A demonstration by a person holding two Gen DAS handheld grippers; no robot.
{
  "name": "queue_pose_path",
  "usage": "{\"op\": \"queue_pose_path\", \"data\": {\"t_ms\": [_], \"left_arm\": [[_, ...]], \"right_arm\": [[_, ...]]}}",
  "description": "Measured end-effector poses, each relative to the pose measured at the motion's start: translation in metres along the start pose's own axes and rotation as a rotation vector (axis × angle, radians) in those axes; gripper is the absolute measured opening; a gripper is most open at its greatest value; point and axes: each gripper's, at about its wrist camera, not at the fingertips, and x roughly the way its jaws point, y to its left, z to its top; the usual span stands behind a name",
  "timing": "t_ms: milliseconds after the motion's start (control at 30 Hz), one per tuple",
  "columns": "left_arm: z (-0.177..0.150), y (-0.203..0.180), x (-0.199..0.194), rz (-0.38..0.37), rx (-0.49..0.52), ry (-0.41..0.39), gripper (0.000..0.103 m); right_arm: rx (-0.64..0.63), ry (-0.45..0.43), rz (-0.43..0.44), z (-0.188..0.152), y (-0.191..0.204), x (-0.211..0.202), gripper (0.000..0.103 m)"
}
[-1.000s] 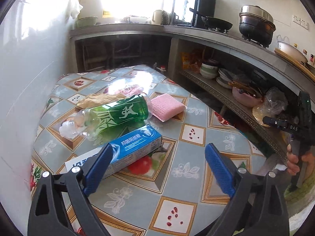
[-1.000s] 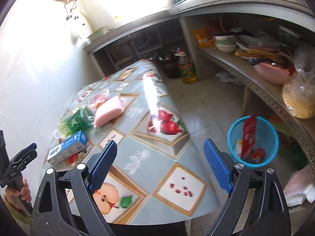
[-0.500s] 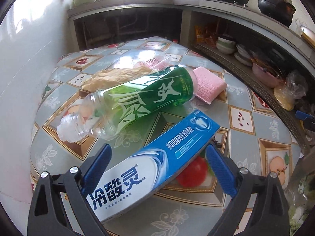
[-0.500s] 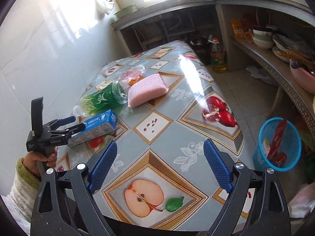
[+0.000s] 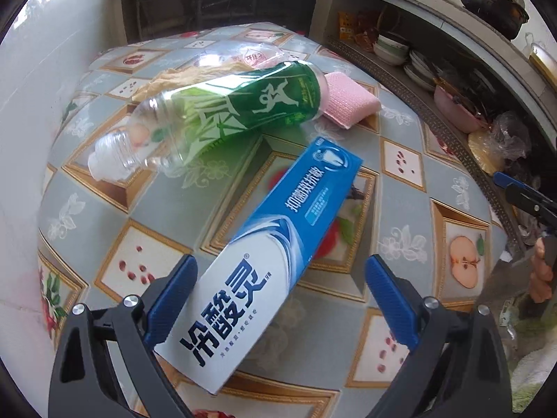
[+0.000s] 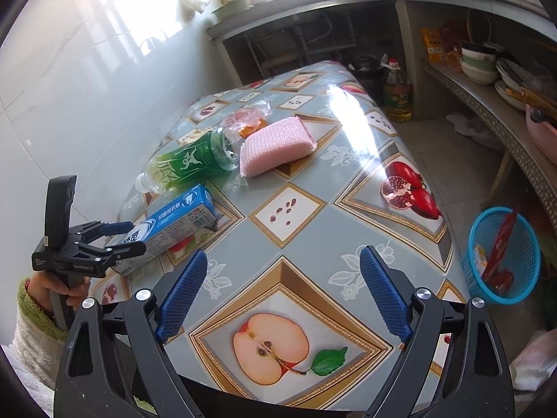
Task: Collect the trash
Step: 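Grasp the blue toothpaste box with the left tool, then grasp the pink sponge with the right tool while the left tool holds the toothpaste box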
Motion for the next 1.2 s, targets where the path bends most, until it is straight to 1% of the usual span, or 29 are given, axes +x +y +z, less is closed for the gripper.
{"op": "queue_pose_path", "data": {"t_ms": [133, 233, 300, 333, 367, 400, 433, 533, 567, 633, 667, 733, 767, 867, 933, 1033, 1067, 1133, 1200], "left_arm": [[-0.017, -0.011, -0.013, -0.100, -0.047, 0.018, 0.095], [-0.028, -0.021, -0.024, -0.214, -0.079, 0.023, 0.095], [-0.031, -0.028, -0.028, -0.321, -0.090, 0.028, 0.094], [-0.032, -0.031, -0.030, -0.349, -0.092, 0.023, 0.094], [-0.030, -0.035, -0.032, -0.354, -0.091, 0.015, 0.095], [-0.028, -0.037, -0.031, -0.342, -0.086, 0.010, 0.095], [-0.024, -0.039, -0.029, -0.310, -0.076, 0.009, 0.095], [-0.010, -0.044, -0.011, -0.159, -0.022, 0.026, 0.095], [-0.003, -0.046, -0.004, -0.124, 0.003, 0.032, 0.095], [0.010, -0.049, 0.008, -0.088, 0.032, 0.036, 0.094], [0.017, -0.050, 0.014, -0.082, 0.031, 0.042, 0.094], [0.031, -0.049, 0.025, -0.063, 0.022, 0.064, 0.088], [0.037, -0.049, 0.030, -0.052, 0.019, 0.071, 0.086], [0.052, -0.045, 0.042, -0.021, 0.012, 0.095, 0.078], [0.055, -0.043, 0.047, -0.016, 0.008, 0.111, 0.069], [0.055, -0.041, 0.051, -0.021, -0.005, 0.124, 0.060], [0.054, -0.042, 0.052, -0.024, -0.012, 0.124, 0.059], [0.052, -0.039, 0.051, -0.029, -0.028, 0.122, 0.052], [0.049, -0.036, 0.050, -0.037, -0.044, 0.117, 0.048]], "right_arm": [[0.002, 0.000, 0.003, -0.001, 0.000, -0.001, 0.085], [0.005, -0.001, 0.007, 0.000, 0.000, -0.002, 0.085], [0.007, 0.000, 0.011, -0.001, 0.001, -0.002, 0.085], [0.007, 0.001, 0.012, -0.001, 0.001, -0.002, 0.085], [0.009, 0.002, 0.014, -0.001, 0.002, -0.002, 0.085], [0.009, 0.002, 0.017, -0.001, 0.003, -0.002, 0.085], [0.009, 0.003, 0.020, -0.001, 0.003, -0.002, 0.085], [0.005, 0.003, 0.025, -0.001, 0.006, -0.002, 0.085], [0.004, 0.004, 0.025, 0.000, 0.007, -0.002, 0.085], [0.000, 0.005, 0.023, 0.002, 0.008, -0.001, 0.085], [-0.001, 0.006, 0.024, 0.004, 0.009, -0.001, 0.085], [-0.006, 0.006, 0.028, 0.010, 0.010, 0.001, 0.085], [-0.009, 0.007, 0.028, 0.015, 0.011, 0.003, 0.085], [-0.023, 0.026, 0.031, 0.033, 0.014, 0.016, 0.085], [-0.040, 0.046, 0.041, 0.049, 0.017, 0.030, 0.085], [-0.093, 0.089, 0.034, 0.073, 0.025, 0.059, 0.085], [-0.107, 0.105, 0.027, 0.080, 0.028, 0.069, 0.086], [-0.145, 0.126, 0.001, 0.096, 0.032, 0.089, 0.088], [-0.183, 0.131, -0.031, 0.111, 0.035, 0.107, 0.088]]}}
